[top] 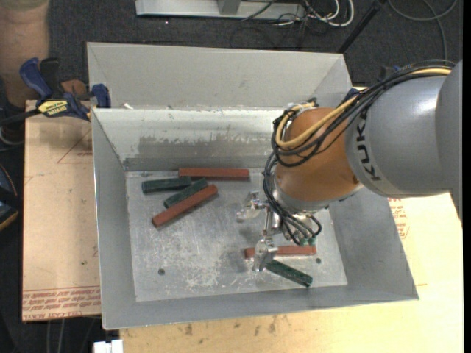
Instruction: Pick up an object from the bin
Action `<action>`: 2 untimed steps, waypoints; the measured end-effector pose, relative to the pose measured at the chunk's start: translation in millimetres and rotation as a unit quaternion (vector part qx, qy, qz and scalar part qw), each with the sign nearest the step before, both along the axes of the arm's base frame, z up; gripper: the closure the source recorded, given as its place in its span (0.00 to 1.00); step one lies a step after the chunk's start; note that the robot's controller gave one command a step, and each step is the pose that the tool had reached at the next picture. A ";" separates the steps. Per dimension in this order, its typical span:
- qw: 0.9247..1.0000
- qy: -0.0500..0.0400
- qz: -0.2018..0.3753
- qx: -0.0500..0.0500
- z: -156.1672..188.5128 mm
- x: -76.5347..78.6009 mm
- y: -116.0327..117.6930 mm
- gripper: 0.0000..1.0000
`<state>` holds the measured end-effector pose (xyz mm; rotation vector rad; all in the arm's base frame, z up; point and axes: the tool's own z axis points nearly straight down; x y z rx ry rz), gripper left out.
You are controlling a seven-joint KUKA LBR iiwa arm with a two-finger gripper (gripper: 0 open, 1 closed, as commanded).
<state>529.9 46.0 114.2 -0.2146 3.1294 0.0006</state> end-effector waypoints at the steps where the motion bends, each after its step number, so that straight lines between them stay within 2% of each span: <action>1: 0.994 -0.007 -0.113 0.004 -35.9 -3.4 -57.3 1.00; 2: 0.994 -0.007 -0.113 0.004 -35.9 -3.4 -57.4 1.00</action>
Offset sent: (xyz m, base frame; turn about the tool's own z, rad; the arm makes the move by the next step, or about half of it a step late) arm 0.0000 0.0000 0.0000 0.0000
